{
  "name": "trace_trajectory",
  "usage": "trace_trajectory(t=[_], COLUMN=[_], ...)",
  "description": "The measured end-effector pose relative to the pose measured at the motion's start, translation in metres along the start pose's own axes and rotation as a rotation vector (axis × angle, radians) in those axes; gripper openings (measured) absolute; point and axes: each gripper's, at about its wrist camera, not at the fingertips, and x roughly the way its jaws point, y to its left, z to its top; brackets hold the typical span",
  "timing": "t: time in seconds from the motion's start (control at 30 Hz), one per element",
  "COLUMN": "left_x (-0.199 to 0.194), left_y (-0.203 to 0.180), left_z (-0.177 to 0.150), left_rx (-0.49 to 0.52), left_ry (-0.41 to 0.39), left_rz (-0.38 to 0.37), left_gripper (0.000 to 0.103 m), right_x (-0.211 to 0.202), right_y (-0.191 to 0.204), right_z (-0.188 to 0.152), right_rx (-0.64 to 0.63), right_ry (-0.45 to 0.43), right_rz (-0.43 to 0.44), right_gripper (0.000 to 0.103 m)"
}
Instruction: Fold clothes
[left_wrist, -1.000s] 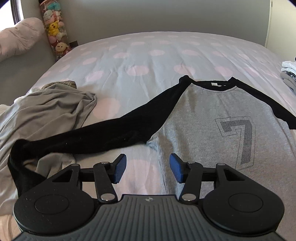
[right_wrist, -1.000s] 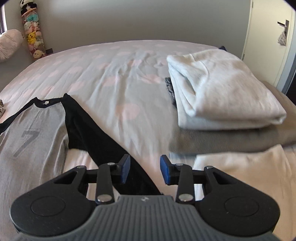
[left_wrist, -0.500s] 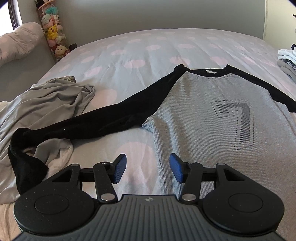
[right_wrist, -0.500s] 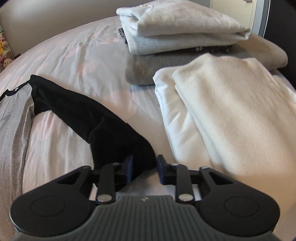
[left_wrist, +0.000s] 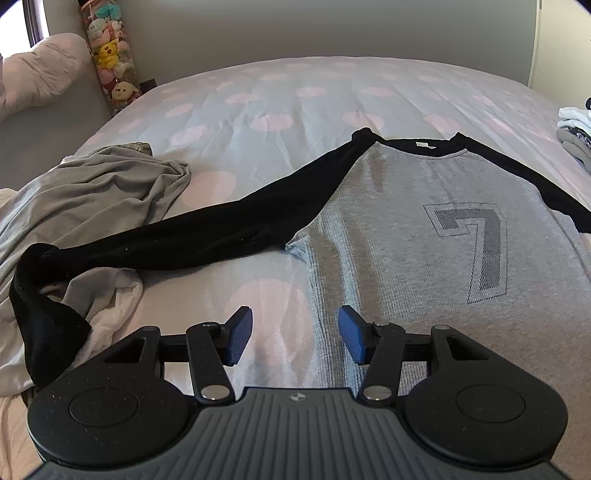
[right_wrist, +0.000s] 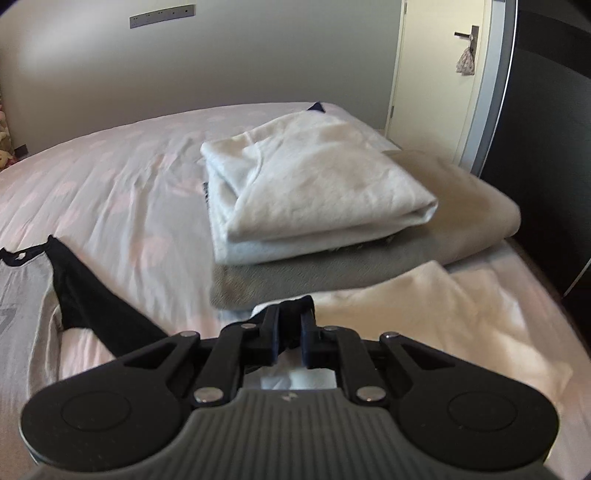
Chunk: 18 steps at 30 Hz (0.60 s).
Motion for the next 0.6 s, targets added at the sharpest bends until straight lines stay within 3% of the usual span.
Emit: trace_trajectory(t=[0.23,0.33,0.5,0.6], left_x=[0.006,0.010,0.010,0.008], left_y=[0.014,0.017,0.014,0.013], left_z=[0.001,0.001,0.000,0.000], left_rx=[-0.076,-0.101,-0.088,-0.079], left_ry=[0.018,0.034,0.041,0.037], left_rz=[0.006,-0.005,-0.015,-0.018], left_gripper=[0.050,0.050,0.050,0.050], right_x=[-0.002,-0.003,0.014,0.017], right_y=[-0.030,-0.036,-0.035,-0.041], right_z=[0.004,-0.011,-0.041,-0.052], right_rx=[0.078,0.106,0.090,0.120], right_ry=[-0.021,-0.010,0.082,0.110], right_rz=[-0.123,-0.080,-0.084,-0.079], right_gripper=[0.013,0.013,0.014,0.021])
